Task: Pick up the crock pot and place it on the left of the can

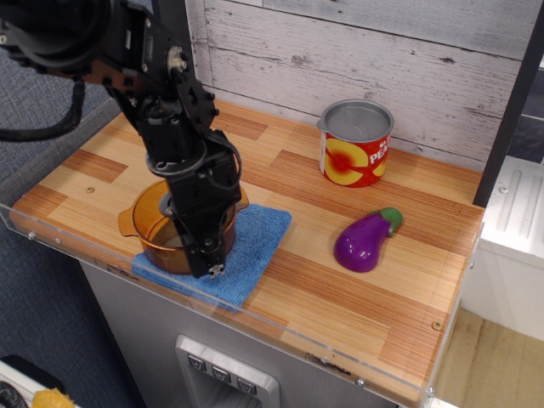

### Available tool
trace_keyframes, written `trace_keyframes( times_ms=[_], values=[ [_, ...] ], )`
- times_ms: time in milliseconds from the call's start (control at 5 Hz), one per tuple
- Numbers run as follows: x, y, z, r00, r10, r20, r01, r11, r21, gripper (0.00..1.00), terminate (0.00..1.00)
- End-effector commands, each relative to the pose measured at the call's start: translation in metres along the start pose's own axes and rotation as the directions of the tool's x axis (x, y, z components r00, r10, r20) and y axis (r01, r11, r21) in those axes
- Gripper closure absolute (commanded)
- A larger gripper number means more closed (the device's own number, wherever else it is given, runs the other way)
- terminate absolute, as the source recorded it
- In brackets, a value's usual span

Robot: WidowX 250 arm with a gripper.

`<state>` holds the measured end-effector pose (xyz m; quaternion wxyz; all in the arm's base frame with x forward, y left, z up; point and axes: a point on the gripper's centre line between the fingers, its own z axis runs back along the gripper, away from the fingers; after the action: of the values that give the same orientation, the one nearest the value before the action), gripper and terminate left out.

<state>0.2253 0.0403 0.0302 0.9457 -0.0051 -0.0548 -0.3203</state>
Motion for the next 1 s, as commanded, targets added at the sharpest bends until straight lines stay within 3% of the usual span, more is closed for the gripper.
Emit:
trace_keyframes(
  times_ms=[0,400,800],
  values=[
    [-0.006,0.005,0.043,0.998,0.005,0.059,-0.009,0.997,0.07,1.0,0.0],
    [-0.004,0.015,0.081,0.995,0.059,0.075,-0.068,0.989,0.133,1.0,0.0],
    [0.018,0.05,0.076,0.998,0.045,0.05,-0.054,0.98,0.19,1.0,0.0]
  ],
)
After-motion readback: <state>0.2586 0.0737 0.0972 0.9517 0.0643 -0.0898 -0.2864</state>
